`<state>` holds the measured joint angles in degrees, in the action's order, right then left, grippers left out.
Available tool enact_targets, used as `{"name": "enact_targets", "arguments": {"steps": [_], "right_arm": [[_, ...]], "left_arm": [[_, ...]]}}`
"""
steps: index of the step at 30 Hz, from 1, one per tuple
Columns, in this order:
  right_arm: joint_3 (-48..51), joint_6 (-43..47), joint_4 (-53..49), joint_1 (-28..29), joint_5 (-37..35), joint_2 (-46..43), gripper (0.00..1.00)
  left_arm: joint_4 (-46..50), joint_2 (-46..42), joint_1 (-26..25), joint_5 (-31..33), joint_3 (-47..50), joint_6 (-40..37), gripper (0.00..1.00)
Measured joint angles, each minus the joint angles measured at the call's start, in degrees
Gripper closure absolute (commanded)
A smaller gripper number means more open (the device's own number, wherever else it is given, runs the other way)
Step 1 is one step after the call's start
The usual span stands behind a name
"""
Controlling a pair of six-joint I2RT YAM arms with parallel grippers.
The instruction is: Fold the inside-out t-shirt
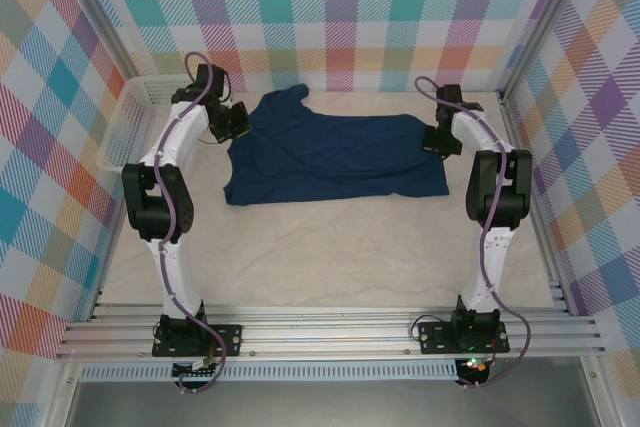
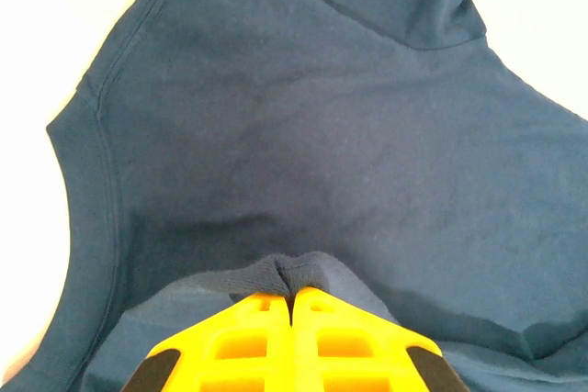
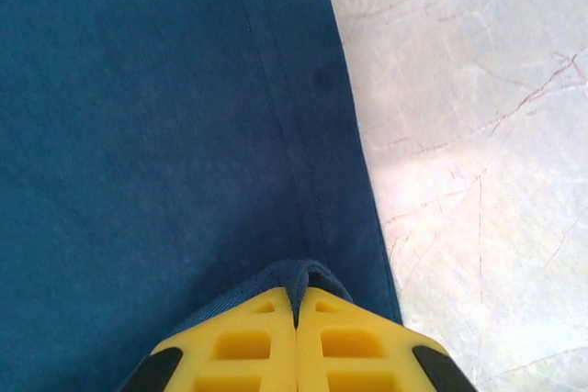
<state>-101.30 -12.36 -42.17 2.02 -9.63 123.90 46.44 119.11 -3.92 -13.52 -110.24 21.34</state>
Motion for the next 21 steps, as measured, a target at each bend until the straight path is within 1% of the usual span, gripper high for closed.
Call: {"name": "enact_targets", "arguments": {"steps": [7,9,14,17,21], "right_arm": [[-2.3,-0.1,-0.2,0.0,0.0,2.3,0.92],[-2.4,-0.2,-0.4,0.0,-0.1,2.7,0.91],[-3.0,-0.4,-0.6,0.0,-0.4,3.8,0.80],[-3.3,-0.3,-0.8,0.0,-0.5,3.9,0.73],[-2.9,-0.2,-0.8,0.0,-0.4,3.6,0.65]], "left_arm": [[-0.1,2.3,0.0,-0.8,-2.2,0.0,1.00],[-0.1,3.1,0.0,-1.0,-2.2,0.0,1.00],[-1.1,5.4,0.0,-2.0,-2.5,0.2,1.00],[-1.9,7.9,0.0,-2.2,-4.2,0.3,1.00],[-2.1,11.3,0.0,-2.3,-7.9,0.5,0.96]]}}
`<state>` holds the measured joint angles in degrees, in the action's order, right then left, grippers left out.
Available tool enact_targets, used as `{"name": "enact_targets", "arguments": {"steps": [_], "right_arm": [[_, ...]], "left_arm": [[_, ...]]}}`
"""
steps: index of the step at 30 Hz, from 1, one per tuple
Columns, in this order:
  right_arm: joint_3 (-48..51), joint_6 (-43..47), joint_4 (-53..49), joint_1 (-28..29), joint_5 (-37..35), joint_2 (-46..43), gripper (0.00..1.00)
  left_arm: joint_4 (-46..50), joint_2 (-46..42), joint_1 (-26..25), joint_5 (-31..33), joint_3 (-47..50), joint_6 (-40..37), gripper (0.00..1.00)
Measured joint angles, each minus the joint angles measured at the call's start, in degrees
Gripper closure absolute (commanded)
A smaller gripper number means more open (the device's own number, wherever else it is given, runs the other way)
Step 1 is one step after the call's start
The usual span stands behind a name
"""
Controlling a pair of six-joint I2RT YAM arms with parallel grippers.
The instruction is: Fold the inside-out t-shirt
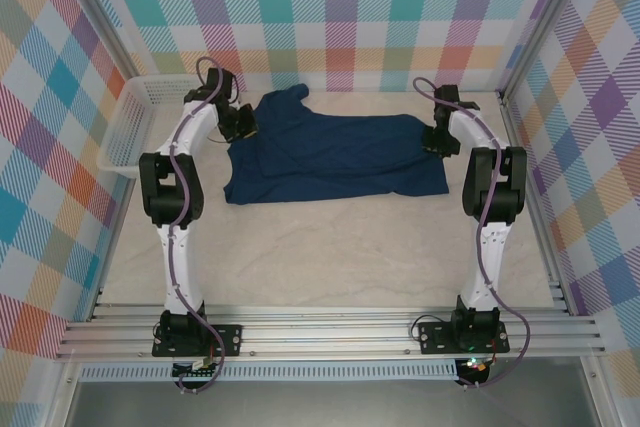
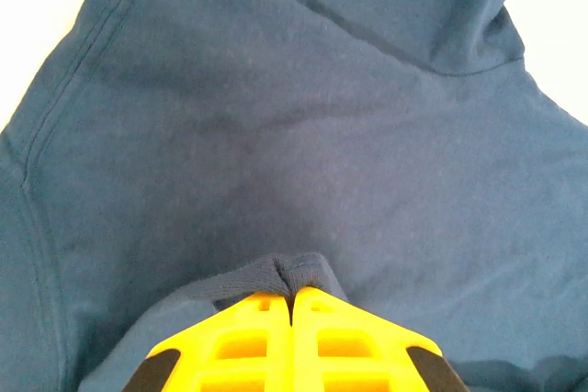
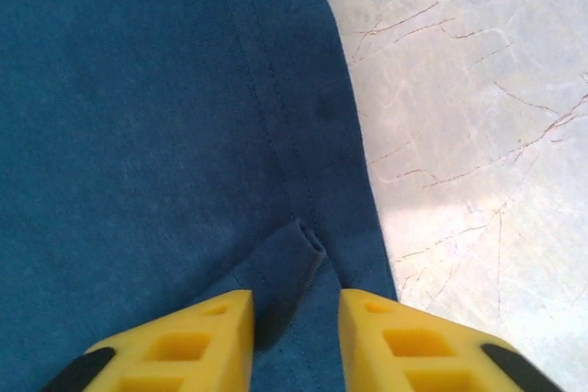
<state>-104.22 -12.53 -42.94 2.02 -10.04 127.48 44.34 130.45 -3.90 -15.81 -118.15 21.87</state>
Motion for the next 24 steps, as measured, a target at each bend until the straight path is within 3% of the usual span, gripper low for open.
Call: {"name": "enact_targets", "arguments": {"steps": [4,11,16,19,24], "right_arm": [[7.4,-0.3,1.2,0.0,0.6,-5.4,0.62],[23.8,-2.3,4.4,0.0,7.9,-19.5,0.60],[28.9,-3.1,5.1,0.0,8.3,-21.1,0.59],[29.6,-3.1,5.3,-0.1,7.5,-21.1,0.59],[29.1,-3.1,6.0,-0.2,6.2,-19.9,0.60]], "left_arm": [[-0.1,3.1,0.0,0.2,-4.4,0.9,0.93],[0.8,6.8,0.0,2.0,-12.3,1.1,0.61],[1.8,5.5,0.1,6.1,-11.1,-0.2,0.54],[-1.4,-1.9,0.2,6.0,1.7,0.1,0.53],[-11.3,-22.3,-0.3,2.2,32.3,4.2,0.53]]}}
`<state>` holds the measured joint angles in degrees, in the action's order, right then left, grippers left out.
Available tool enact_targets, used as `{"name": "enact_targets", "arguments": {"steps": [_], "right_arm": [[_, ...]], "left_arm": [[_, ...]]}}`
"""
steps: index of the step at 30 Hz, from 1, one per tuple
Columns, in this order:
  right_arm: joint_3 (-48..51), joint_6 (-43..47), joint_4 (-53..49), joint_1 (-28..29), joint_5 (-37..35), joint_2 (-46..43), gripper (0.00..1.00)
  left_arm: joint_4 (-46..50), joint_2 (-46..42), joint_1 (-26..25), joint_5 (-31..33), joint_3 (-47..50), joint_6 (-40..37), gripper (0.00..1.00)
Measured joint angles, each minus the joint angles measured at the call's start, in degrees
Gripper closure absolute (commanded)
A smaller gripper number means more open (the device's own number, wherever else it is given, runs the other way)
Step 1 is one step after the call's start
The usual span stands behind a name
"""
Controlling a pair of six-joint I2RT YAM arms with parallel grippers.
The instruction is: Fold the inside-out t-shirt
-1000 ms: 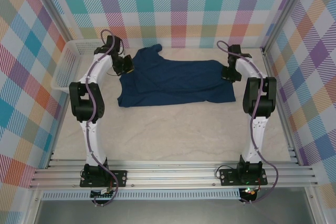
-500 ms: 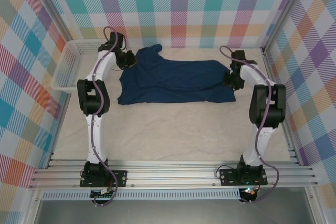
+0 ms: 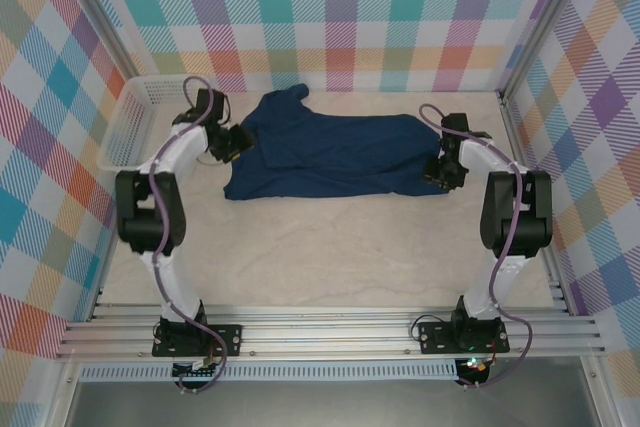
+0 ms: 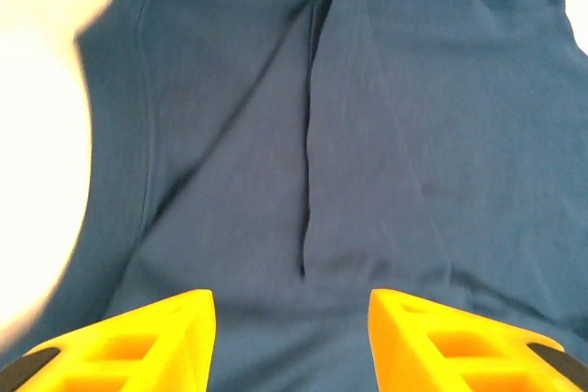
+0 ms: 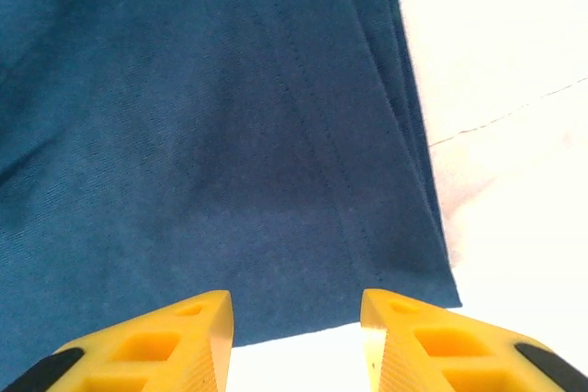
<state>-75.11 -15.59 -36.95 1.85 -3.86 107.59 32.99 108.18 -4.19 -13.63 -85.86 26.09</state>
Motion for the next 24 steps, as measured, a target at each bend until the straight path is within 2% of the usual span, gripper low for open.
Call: {"name": "enact_targets", "arguments": {"steps": [3,9,17,24], "right_arm": [[-1.2,0.0,0.0,-0.2,-0.7,2.9,0.60],[-3.5,1.2,-1.7,-0.4,-5.1,6.0,0.63],[-3.9,3.0,-2.8,-0.8,-10.9,6.9,0.69],[-4.3,4.5,-3.8,-0.7,-14.5,7.3,0.70]], "left_arm": [[-3.9,-5.9,-1.0,-1.7,8.5,1.4,0.53],[-8.8,-6.1,-4.2,-2.1,15.5,1.5,0.53],[-9.7,0.0,-4.2,2.2,16.4,-0.2,0.55],[-13.0,-1.3,-4.3,2.5,20.2,-0.4,0.56]]}}
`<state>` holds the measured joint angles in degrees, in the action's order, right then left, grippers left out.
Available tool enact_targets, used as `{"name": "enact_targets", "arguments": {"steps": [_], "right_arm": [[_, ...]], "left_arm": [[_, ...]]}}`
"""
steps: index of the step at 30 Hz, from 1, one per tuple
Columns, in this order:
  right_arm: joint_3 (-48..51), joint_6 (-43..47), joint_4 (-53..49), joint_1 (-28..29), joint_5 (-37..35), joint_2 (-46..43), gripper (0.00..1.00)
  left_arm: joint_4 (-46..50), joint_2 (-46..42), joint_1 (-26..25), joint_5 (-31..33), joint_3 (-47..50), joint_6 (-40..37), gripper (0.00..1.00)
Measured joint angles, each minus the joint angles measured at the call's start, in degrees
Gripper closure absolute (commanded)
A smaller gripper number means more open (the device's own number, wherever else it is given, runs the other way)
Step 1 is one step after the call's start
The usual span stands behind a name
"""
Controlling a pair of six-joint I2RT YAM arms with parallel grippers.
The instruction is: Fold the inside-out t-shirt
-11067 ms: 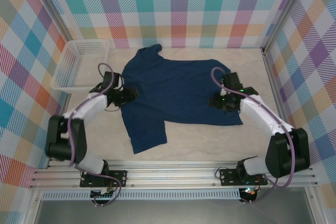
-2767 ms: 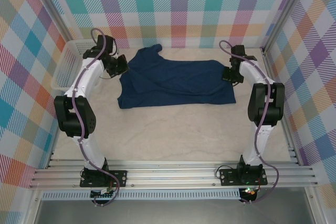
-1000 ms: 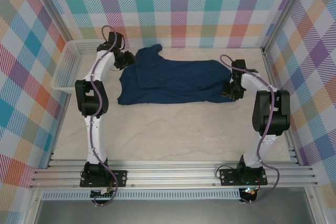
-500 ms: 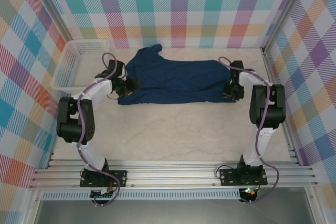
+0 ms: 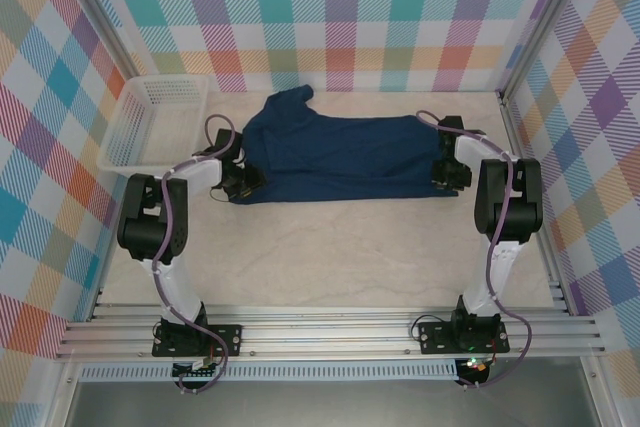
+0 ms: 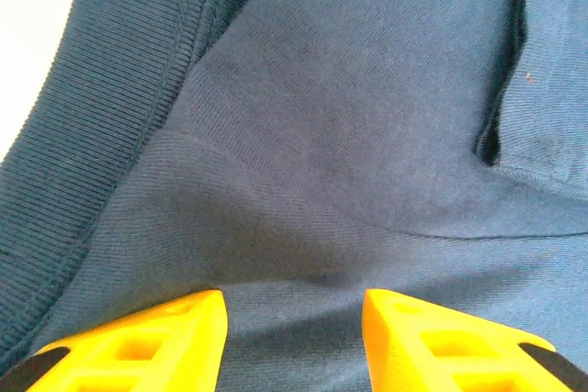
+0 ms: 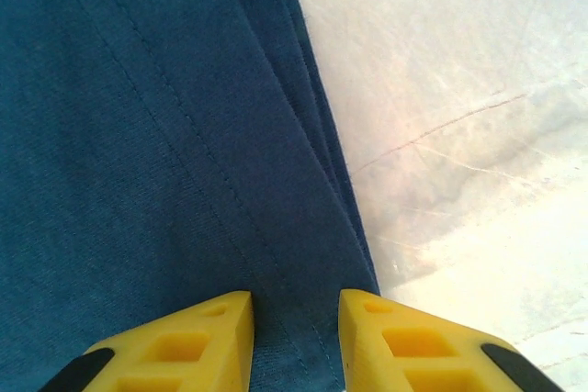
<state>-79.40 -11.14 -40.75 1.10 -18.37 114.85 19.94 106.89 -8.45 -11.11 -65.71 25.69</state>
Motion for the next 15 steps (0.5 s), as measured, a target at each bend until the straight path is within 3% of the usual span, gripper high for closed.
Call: {"name": "enact_targets", "arguments": {"steps": [15], "right_arm": [[12.9,-2.1,-3.6,1.9,-9.7,-8.3,0.67]], "left_arm": [[-7.4,-19.6,-3.6,-3.2,24.6,5.2,0.55]]}}
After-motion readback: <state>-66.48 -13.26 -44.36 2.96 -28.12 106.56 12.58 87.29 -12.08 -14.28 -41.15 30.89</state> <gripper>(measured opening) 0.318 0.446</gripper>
